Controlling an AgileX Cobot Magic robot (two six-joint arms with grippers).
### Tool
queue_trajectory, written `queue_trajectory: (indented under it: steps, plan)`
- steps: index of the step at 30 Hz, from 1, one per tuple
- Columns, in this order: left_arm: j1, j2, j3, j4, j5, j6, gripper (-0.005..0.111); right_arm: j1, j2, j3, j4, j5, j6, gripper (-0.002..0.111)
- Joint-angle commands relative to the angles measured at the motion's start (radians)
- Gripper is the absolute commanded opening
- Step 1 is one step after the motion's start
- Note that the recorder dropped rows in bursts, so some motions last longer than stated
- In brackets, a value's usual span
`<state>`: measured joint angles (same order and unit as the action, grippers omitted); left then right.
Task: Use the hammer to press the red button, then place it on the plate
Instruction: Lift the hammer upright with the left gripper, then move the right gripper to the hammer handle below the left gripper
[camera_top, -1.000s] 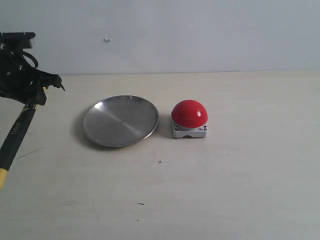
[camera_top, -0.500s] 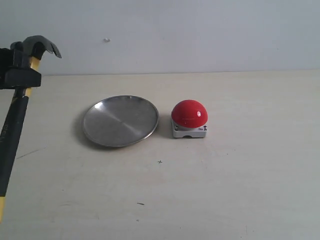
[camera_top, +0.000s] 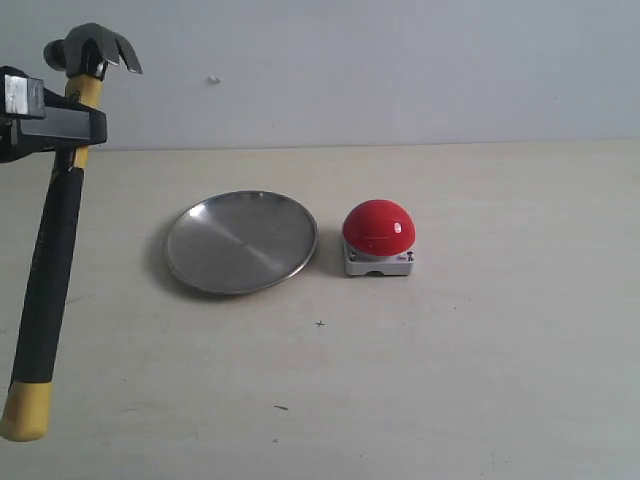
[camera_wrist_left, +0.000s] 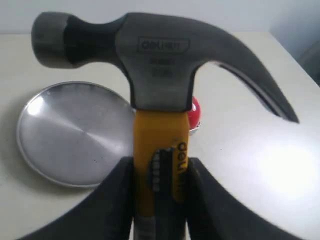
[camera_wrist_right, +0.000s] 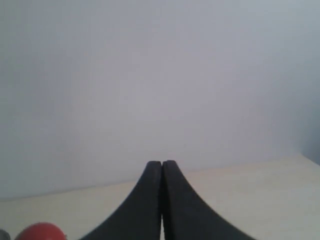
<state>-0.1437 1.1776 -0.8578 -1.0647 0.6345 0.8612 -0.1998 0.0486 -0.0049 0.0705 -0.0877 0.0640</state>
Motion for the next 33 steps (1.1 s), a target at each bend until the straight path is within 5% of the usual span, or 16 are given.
queue_trajectory:
  steps: [1, 5, 12, 17, 23, 33]
  plan:
    - [0.002, -0.019, -0.006, -0.097, 0.035, 0.08, 0.0, -0.006, -0.002, 0.005, 0.204, -0.076, 0.191, 0.0]
    - [0.002, -0.019, -0.006, -0.19, 0.076, 0.177, 0.0, 0.001, -0.002, 0.005, 0.248, -0.008, 0.463, 0.0]
    - [0.002, -0.019, -0.006, -0.422, 0.223, 0.366, 0.0, 0.134, -0.002, 0.005, 0.014, -0.072, 0.523, 0.0]
    - [0.002, -0.019, -0.006, -0.461, 0.254, 0.389, 0.0, 0.281, 0.041, -0.049, -0.331, -0.131, 0.749, 0.0]
    - [0.002, -0.019, 0.004, -0.49, 0.136, 0.386, 0.0, 0.387, 0.279, -0.175, -0.84, -0.307, 1.105, 0.0]
    - [0.002, -0.017, 0.083, -0.601, -0.128, 0.472, 0.0, 0.387, 1.014, -0.445, -1.178, -0.496, 1.192, 0.001]
